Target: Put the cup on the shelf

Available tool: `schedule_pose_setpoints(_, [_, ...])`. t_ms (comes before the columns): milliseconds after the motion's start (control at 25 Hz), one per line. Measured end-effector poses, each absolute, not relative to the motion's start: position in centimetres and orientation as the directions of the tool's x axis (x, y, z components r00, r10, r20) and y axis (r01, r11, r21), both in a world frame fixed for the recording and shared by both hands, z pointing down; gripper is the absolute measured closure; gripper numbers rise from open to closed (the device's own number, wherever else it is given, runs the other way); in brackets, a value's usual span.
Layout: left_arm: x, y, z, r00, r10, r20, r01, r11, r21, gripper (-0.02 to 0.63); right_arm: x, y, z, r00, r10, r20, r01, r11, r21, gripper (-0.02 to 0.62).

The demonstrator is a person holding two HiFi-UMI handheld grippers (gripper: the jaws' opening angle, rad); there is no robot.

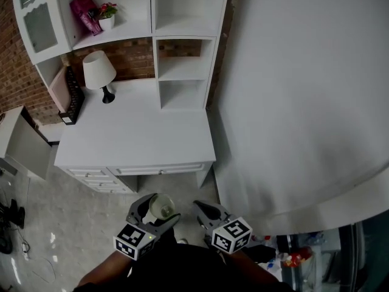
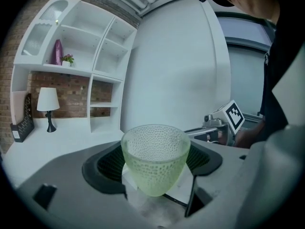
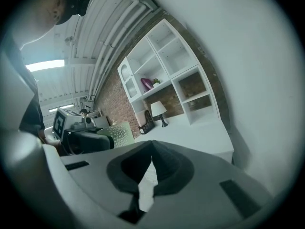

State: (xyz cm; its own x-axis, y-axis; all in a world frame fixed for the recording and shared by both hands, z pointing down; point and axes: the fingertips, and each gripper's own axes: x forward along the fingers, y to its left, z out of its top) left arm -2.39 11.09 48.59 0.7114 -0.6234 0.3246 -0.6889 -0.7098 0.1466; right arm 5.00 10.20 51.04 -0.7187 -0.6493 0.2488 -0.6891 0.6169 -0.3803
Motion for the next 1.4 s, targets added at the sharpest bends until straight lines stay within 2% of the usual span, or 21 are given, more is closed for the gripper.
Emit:
schedule_pose_setpoints(480, [-2.7,2.4,49.2,0.741,-0.593,0.314,-0.657,-0.736,0.162,0.222,4.8,1.9,51.5,-0.686,-0.676,0.269,-0.722,0.587,-0.366,0.591])
schedule_pose_setpoints(1400, [-9.1,-19.6,46.8,0.782,-0.564,0.266,-0.611,-0.778,0.146,0.222,-0.9,-20.3,48.1,-0.621,-0.74,0.259,-0.782,0.561,-0.273,0.591])
